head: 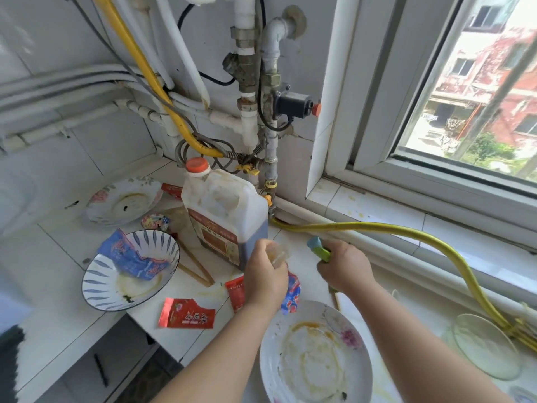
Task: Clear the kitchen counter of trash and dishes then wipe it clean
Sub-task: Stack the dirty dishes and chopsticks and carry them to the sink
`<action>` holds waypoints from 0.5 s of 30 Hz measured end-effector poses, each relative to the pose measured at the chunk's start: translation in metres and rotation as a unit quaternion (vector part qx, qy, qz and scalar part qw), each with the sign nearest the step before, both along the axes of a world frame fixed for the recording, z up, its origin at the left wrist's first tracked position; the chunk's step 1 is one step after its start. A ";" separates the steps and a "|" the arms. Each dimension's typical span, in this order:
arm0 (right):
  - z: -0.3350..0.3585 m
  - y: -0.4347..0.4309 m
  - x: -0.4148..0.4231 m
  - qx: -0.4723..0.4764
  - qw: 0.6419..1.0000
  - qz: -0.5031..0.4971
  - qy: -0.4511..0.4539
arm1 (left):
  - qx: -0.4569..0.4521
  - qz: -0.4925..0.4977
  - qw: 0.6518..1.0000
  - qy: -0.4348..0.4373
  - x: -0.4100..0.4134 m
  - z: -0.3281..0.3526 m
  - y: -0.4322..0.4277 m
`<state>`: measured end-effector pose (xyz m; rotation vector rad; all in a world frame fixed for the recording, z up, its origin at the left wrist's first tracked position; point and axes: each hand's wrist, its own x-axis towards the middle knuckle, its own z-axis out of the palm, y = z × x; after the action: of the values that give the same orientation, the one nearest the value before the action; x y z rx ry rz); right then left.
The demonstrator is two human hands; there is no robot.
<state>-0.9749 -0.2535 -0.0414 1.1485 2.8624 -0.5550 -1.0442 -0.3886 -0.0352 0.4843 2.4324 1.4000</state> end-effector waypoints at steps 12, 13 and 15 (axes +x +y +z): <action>0.001 -0.080 -0.047 0.041 0.976 0.201 -0.070 | -0.043 0.182 0.982 -0.035 -0.030 0.000 -0.092; -0.001 -0.086 -0.052 0.043 0.976 0.203 -0.072 | -0.056 0.190 0.979 -0.037 -0.032 -0.001 -0.099; -0.006 -0.097 -0.061 0.048 0.977 0.195 -0.077 | -0.074 0.200 0.976 -0.046 -0.036 -0.003 -0.112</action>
<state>-1.0362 -0.3501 -0.0479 0.5759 2.8868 -0.2982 -1.0798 -0.5006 -0.0386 -0.1129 2.6293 1.3290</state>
